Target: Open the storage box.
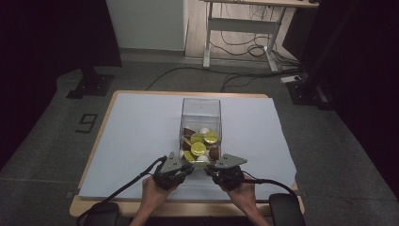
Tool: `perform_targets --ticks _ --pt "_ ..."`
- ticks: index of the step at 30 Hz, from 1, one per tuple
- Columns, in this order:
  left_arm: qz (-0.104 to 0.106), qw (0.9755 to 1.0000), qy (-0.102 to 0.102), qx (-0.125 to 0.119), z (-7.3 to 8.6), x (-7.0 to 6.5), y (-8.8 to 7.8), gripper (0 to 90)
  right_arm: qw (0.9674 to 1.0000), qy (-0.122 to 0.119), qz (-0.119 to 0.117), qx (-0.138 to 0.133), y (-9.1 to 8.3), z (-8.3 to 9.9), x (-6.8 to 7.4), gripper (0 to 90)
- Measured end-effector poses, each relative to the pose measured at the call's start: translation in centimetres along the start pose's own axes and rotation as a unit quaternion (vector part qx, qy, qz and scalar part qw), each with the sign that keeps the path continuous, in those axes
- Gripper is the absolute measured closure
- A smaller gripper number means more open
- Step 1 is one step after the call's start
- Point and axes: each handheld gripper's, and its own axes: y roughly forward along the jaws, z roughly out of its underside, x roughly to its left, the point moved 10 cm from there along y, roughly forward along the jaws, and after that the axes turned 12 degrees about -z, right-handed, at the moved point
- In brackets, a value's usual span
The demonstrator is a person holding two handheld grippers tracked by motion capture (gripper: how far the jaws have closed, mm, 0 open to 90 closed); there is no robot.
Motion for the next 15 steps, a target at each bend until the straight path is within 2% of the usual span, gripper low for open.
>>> perform_targets --ticks 6,10,15 --pt "0.002 1.0000 0.004 0.000 0.09 -0.13 -0.09 80.7 1.0000 -0.004 0.001 0.001 -0.04 0.21 0.32 79.5" --pt "0.000 0.9999 0.013 -0.001 0.06 0.06 -0.32 81.1 1.0000 -0.007 0.002 0.005 -0.13 0.29 0.33 80.7" --pt "-0.001 0.9997 0.021 0.008 0.19 0.37 -0.86 82.0 0.9998 -0.011 -0.003 0.013 -0.37 0.67 0.52 82.5"
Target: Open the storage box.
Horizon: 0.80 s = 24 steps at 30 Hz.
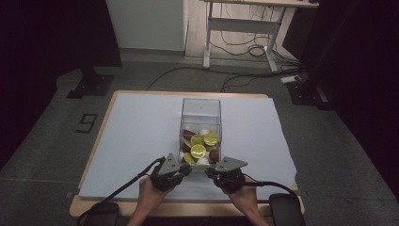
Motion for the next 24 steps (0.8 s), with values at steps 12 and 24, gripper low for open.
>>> perform_targets --ticks 12,24 --pt "0.006 0.9999 -0.011 0.007 1.2 0.6 -0.9 79.6 0.9998 0.013 -0.016 0.001 -1.4 0.6 0.0 81.7" --pt "-0.001 0.9995 -0.018 0.024 2.4 2.4 -1.7 74.9 0.9996 0.029 -0.003 0.000 -3.4 1.6 -1.4 77.8"
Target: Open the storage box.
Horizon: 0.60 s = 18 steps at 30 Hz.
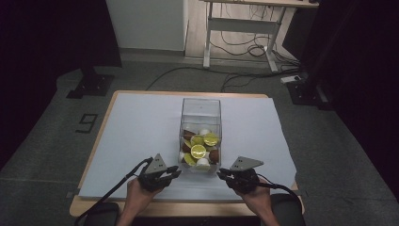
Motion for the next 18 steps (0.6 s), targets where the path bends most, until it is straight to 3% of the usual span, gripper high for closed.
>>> perform_targets --ticks 7,12,18 --pt "-0.019 0.9997 -0.017 0.007 0.5 2.6 -0.2 69.1 0.9998 0.012 0.016 -0.008 -1.3 -0.1 -1.6 71.7" --pt "-0.034 0.9990 -0.027 0.010 0.5 4.3 0.1 59.2 0.9991 0.024 0.034 -0.010 -2.1 -0.1 -3.5 63.3" --pt "-0.046 0.9981 -0.036 0.020 0.7 5.9 0.7 44.2 0.9986 0.038 0.036 -0.007 -2.3 -0.5 -5.2 50.5"
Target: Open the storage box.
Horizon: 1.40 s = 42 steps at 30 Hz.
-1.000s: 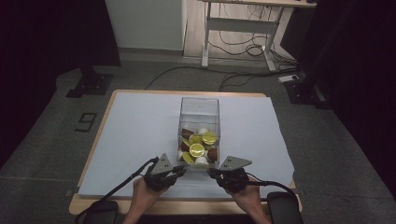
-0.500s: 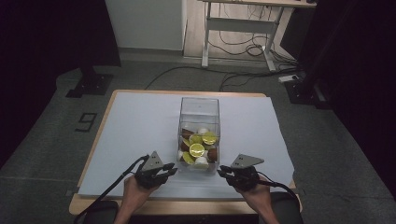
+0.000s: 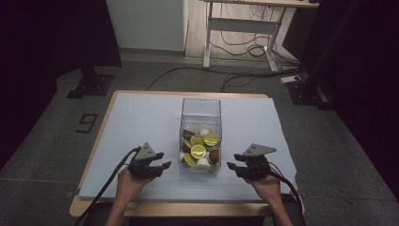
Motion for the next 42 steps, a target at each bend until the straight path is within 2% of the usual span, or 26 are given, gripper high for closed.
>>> perform_targets --ticks 1,5,10,13,18,24,28,35,39,42 --pt "-0.003 1.0000 -0.006 0.005 0.0 0.5 0.4 41.0 0.9999 0.004 0.010 0.003 0.0 -0.1 -0.9 45.8" --pt "-0.010 0.9998 -0.014 0.011 0.1 1.2 0.9 33.4 0.9995 0.010 0.027 0.009 0.1 -0.3 -2.3 40.0" --pt "-0.017 0.9994 -0.024 0.017 0.3 1.9 2.2 24.1 0.9986 0.011 0.049 0.016 0.7 0.0 -3.6 32.6" --pt "-0.021 0.9992 -0.023 0.024 0.7 2.0 2.9 19.2 0.9979 0.007 0.062 0.017 1.0 0.4 -4.1 28.3" --pt "-0.021 0.9990 -0.026 0.030 1.2 1.9 3.6 13.8 0.9978 0.012 0.062 0.018 1.4 1.3 -4.7 24.5" --pt "-0.024 0.9984 -0.025 0.046 2.1 1.9 4.4 9.5 0.9970 0.019 0.067 0.034 1.9 3.0 -5.7 18.9" --pt "-0.027 0.9979 -0.028 0.052 2.6 1.9 4.7 7.6 0.9974 0.032 0.059 0.026 2.2 3.3 -5.8 14.8" --pt "-0.038 0.9968 -0.023 0.066 3.3 2.3 5.0 4.4 0.9973 0.024 0.058 0.039 2.9 4.0 -5.9 13.9" --pt "-0.036 0.9964 -0.021 0.073 3.6 2.2 5.2 3.8 0.9968 0.028 0.054 0.052 3.3 4.6 -6.0 13.5" --pt "-0.038 0.9951 -0.016 0.090 4.3 2.1 5.6 1.2 0.9967 0.039 0.040 0.060 3.8 5.0 -5.8 9.5"
